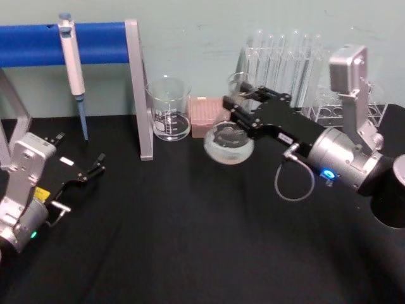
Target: Grasp the erlenmeyer flask with one hand, shake it three times, then place it back.
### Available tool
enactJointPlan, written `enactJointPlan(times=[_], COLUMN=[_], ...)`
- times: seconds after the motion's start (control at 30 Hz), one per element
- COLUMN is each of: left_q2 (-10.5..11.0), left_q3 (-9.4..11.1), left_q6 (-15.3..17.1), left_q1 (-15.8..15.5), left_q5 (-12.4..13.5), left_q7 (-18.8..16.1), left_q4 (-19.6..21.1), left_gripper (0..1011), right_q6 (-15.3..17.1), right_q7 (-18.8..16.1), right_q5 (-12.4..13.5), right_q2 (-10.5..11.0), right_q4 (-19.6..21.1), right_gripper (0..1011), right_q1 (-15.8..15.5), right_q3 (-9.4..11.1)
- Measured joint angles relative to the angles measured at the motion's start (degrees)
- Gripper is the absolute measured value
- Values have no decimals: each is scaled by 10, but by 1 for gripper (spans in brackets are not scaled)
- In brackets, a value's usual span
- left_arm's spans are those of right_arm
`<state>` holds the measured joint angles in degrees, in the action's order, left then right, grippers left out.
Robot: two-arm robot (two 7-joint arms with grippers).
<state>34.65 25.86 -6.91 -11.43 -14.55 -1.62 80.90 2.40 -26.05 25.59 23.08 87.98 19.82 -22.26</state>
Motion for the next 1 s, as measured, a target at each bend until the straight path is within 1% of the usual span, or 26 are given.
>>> enactJointPlan(times=[0.1, 0.17, 0.2, 0.23, 0.33, 0.4, 0.43, 0.47, 0.57, 0.7, 0.87, 0.97, 1.0], left_q2=[0, 0, 0, 0, 0, 0, 0, 0, 0, 0, 0, 0, 0], left_q3=[0, 0, 0, 0, 0, 0, 0, 0, 0, 0, 0, 0, 0], left_q6=[0, 0, 0, 0, 0, 0, 0, 0, 0, 0, 0, 0, 0], left_q1=[0, 0, 0, 0, 0, 0, 0, 0, 0, 0, 0, 0, 0], left_q5=[0, 0, 0, 0, 0, 0, 0, 0, 0, 0, 0, 0, 0], left_q7=[0, 0, 0, 0, 0, 0, 0, 0, 0, 0, 0, 0, 0], left_q4=[0, 0, 0, 0, 0, 0, 0, 0, 0, 0, 0, 0, 0], left_gripper=[1001, 1001, 1001, 1001, 1001, 1001, 1001, 1001, 1001, 1001, 1001, 1001, 1001], right_q6=[-4, -8, -8, -11, -16, -21, -21, -22, -25, -26, -28, -31, -32], right_q7=[-21, -49, -49, -62, -80, -103, -103, -111, -125, -132, -133, -129, -123], right_q5=[0, 3, 3, 5, 8, 13, 13, 16, 21, 26, 31, 34, 34], right_q2=[0, 0, 0, 0, 0, -1, -1, -1, -1, -2, 0, 1, 2], right_q4=[-5, -12, -12, -15, -18, -22, -22, -24, -27, -28, -30, -32, -32], right_gripper=[450, 450, 450, 450, 450, 450, 450, 450, 450, 450, 450, 450, 450], right_q1=[10, 24, 24, 30, 39, 49, 49, 53, 59, 64, 68, 69, 69], right_q3=[-13, -31, -31, -40, -53, -68, -68, -75, -86, -97, -104, -105, -105])
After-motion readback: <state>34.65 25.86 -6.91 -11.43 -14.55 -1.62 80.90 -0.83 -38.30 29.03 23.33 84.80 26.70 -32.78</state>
